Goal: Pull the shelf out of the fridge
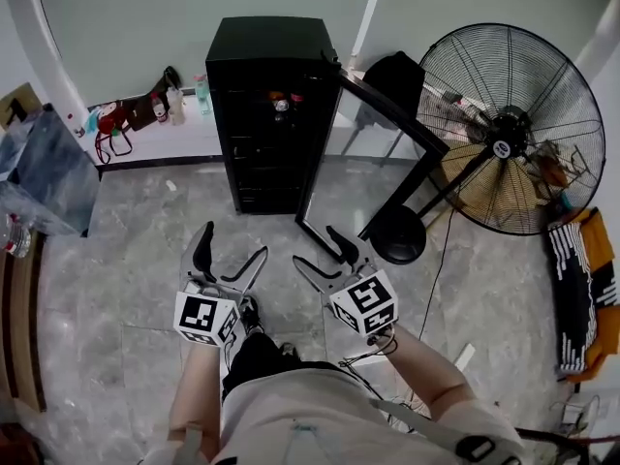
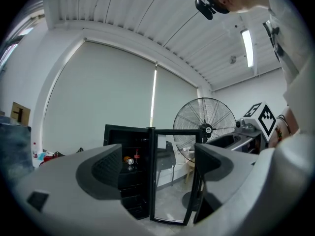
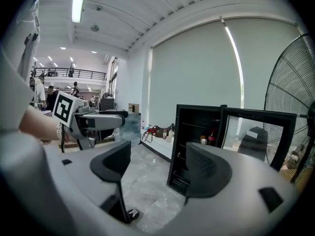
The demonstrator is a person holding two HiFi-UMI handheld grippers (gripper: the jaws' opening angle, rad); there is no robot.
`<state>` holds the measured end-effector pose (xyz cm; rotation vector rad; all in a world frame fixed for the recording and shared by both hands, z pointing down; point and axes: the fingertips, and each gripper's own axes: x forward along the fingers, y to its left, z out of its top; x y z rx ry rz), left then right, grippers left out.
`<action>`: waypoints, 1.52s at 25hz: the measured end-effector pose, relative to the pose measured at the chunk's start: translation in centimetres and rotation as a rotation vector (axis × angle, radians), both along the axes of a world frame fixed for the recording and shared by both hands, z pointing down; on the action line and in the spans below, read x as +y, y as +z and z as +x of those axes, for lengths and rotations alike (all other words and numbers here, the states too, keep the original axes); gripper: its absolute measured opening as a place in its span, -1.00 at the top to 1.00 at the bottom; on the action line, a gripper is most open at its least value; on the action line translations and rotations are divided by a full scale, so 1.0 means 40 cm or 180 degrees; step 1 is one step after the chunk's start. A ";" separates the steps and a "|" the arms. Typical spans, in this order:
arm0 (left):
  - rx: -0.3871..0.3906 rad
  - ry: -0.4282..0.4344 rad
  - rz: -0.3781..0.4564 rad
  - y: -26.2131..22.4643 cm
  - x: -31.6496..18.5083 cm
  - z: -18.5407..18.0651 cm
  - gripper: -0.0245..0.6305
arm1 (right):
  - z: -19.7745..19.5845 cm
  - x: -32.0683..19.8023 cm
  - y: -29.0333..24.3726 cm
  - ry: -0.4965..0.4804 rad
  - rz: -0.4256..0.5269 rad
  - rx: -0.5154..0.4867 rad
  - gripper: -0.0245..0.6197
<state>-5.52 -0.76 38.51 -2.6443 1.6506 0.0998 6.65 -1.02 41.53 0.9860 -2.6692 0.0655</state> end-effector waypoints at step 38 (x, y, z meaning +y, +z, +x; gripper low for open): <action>0.0250 0.0436 -0.0237 0.060 -0.651 -0.272 -0.44 | -0.233 -0.612 0.064 0.0579 -0.0307 0.0038 -0.11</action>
